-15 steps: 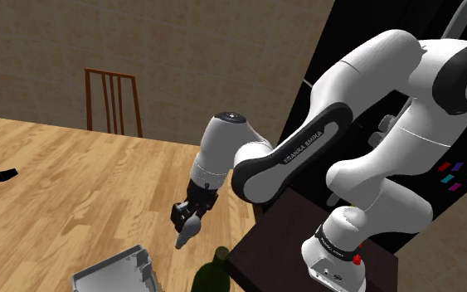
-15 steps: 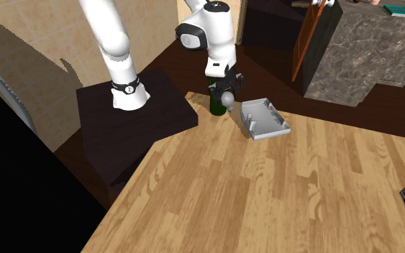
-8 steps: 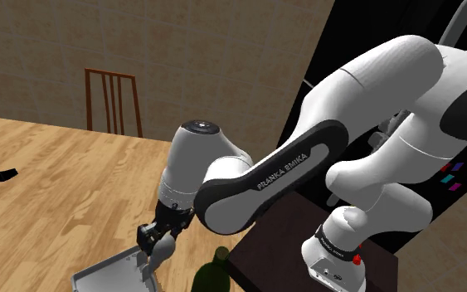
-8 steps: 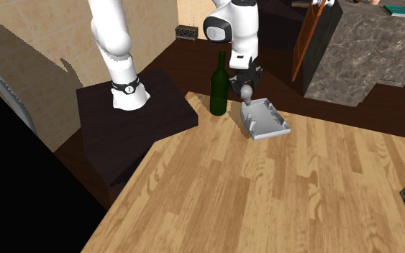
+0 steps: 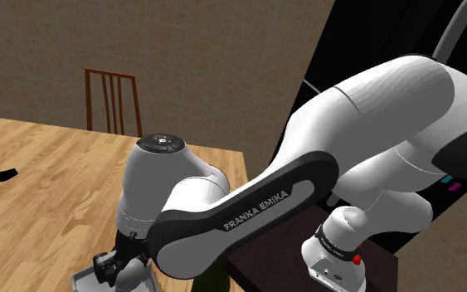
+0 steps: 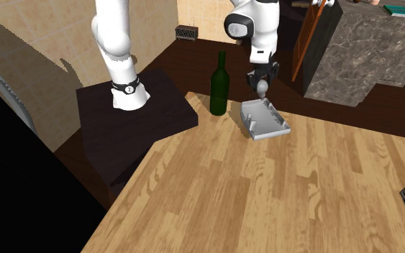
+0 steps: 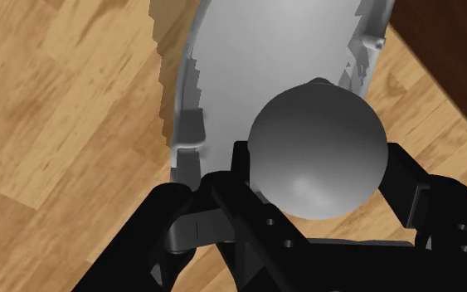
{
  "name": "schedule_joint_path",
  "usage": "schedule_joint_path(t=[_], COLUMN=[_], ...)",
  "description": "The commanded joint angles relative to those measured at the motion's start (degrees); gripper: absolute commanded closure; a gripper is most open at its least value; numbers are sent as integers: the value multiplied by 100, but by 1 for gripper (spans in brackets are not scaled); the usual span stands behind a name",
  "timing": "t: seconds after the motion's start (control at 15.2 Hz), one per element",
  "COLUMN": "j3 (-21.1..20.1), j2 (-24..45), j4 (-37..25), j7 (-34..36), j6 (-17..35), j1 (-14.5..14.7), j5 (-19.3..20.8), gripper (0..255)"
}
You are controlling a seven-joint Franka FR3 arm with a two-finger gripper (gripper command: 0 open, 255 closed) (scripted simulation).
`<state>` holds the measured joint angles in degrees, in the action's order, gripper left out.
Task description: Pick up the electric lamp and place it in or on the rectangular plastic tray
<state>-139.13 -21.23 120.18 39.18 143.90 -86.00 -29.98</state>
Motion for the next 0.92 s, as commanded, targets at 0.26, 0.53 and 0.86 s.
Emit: schedule_joint_path(t=[0.26,0.53,0.86], j3=[-310,-520,-768], j2=[-399,-633,-904], j4=[-93,-110,-154], j7=[-273,-477,-704], j6=[226,410,611], j1=[-238,-400,-589], j5=[-431,-706,-1008], gripper=[255,255,255])
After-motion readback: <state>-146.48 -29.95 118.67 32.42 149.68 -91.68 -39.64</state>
